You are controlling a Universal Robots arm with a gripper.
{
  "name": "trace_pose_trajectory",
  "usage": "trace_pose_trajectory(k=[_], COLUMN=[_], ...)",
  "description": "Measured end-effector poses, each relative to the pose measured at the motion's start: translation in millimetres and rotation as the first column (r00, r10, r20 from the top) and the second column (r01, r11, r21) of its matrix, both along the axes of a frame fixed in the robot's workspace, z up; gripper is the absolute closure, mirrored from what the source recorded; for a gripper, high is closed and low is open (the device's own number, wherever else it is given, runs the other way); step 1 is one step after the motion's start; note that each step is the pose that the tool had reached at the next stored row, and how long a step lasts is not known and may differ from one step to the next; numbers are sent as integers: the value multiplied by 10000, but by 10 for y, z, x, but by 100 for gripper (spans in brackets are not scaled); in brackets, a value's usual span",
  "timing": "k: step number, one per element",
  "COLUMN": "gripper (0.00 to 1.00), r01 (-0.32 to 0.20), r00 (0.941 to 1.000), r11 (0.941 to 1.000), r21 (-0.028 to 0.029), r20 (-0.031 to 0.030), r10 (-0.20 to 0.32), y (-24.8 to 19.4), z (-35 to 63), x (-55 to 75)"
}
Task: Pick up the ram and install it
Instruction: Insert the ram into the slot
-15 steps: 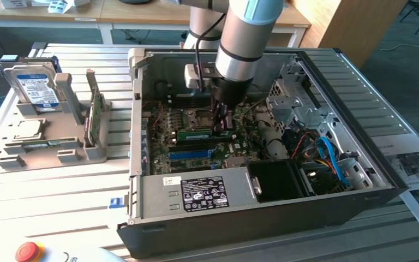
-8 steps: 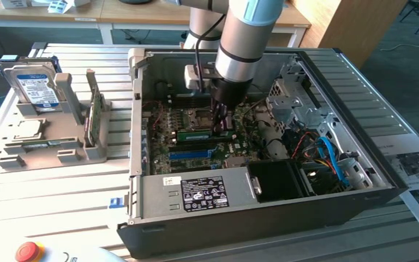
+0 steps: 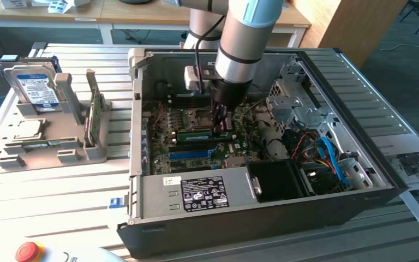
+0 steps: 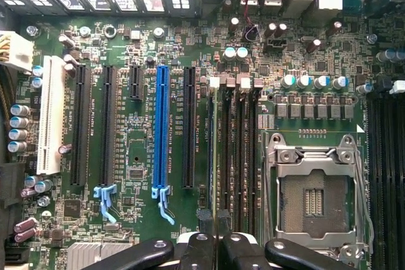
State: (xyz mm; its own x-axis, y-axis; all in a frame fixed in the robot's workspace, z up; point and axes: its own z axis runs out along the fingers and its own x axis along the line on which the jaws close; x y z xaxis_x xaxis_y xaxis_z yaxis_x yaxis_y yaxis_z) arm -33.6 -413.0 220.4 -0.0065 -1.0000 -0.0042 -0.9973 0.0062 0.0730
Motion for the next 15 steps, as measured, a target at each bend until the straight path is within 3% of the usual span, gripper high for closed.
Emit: trace_pose_trajectory(k=[15], gripper=[88], r01=[0], r00=[10000], r11=[10000], r21=[-1], r20=[0], r10=[0], y=[0], z=[-24], x=[-1])
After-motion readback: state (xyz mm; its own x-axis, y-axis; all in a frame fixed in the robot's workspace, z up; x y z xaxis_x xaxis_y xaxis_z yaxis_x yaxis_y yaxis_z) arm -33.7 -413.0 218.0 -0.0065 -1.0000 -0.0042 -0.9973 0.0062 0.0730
